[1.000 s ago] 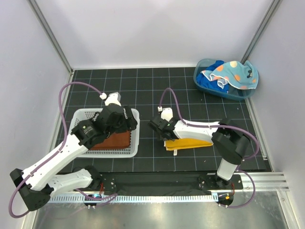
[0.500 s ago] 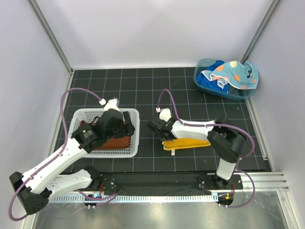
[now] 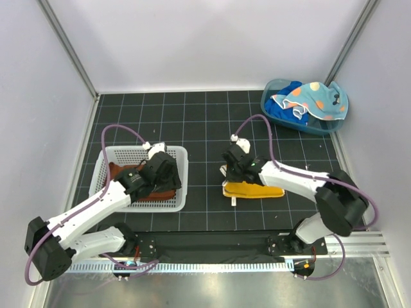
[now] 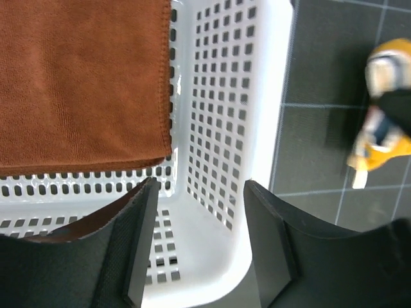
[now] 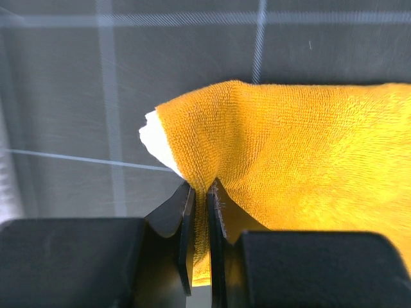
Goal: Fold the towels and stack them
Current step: Neatly place the folded towel into the bin
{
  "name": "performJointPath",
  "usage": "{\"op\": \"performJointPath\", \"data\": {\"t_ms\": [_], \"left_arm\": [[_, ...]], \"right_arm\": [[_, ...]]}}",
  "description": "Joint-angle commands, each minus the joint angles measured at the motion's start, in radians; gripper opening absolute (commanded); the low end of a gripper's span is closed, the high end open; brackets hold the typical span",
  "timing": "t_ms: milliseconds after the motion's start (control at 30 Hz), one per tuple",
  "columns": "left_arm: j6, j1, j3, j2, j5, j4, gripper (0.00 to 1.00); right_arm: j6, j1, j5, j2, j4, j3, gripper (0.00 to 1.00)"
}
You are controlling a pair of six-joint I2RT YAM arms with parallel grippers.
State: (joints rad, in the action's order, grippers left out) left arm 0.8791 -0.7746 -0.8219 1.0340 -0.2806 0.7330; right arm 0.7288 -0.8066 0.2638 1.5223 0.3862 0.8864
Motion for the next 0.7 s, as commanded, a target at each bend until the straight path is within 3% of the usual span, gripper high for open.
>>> {"op": "performJointPath", "data": {"t_ms": [0, 367, 667], "left_arm": [[0.000, 0.034, 0.007, 0.037, -0.020, -0.059, 0.58], [0.021, 0.049, 0.001, 0.190, 0.083, -0.168, 0.44], [0.043, 0.009, -0.032, 0.230, 0.103, -0.215, 0.41]], "right_arm": [[0.018, 0.026, -0.073, -0.122, -0.079, 0.003, 0.01], [0.081, 0.073, -0.136, -0.249, -0.128, -0.001, 0.01], [0.138, 0.073, -0.161, -0.289, -0.162, 0.034, 0.01]]}}
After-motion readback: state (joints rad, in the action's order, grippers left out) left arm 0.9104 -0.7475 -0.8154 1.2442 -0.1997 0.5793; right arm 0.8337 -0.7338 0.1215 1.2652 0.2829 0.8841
